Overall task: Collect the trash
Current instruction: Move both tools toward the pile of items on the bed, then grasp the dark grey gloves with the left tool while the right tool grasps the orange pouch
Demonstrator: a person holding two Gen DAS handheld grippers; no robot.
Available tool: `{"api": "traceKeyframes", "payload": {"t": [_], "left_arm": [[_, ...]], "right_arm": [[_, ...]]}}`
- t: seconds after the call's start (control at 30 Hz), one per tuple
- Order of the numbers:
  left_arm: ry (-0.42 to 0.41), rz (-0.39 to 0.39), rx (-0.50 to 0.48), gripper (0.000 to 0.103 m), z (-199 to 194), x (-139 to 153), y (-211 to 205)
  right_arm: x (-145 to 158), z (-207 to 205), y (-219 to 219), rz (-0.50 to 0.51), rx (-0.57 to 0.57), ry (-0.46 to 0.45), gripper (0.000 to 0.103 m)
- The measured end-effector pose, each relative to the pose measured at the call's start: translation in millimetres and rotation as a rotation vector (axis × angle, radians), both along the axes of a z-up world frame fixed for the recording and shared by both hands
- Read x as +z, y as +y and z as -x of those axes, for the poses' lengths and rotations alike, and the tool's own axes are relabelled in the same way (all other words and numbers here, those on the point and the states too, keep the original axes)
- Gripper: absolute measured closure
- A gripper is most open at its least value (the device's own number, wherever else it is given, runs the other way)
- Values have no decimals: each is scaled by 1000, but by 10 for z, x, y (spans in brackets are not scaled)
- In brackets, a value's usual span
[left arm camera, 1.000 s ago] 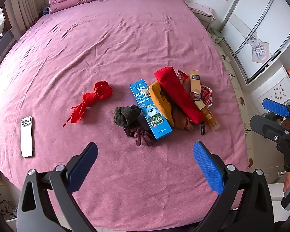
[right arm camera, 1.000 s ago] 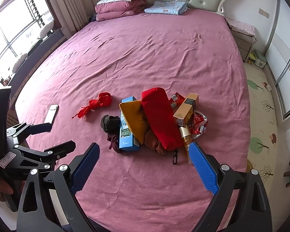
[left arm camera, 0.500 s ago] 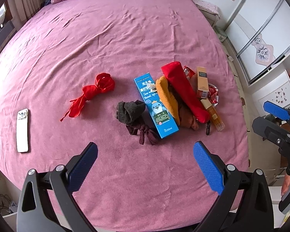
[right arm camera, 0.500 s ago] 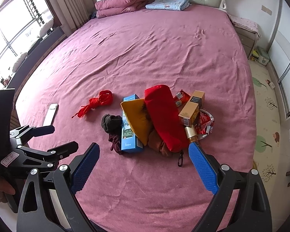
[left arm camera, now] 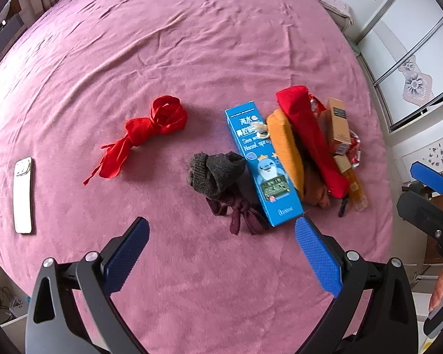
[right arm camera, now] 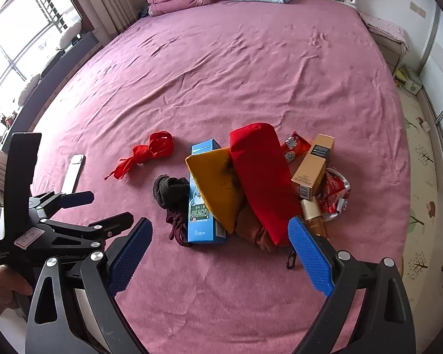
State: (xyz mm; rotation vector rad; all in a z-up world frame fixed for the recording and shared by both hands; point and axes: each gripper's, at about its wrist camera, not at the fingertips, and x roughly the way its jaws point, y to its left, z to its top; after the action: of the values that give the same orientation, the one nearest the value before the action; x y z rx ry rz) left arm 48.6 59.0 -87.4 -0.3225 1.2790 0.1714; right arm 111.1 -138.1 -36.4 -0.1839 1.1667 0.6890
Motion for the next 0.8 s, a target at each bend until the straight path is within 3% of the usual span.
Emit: {"api": "traceKeyframes", "payload": {"t": [0.8], "left_arm": [[108,31,-23,4,-696,-1069,299]], "right_arm": [[-683,-460,320,35,-16,110,15]]}}
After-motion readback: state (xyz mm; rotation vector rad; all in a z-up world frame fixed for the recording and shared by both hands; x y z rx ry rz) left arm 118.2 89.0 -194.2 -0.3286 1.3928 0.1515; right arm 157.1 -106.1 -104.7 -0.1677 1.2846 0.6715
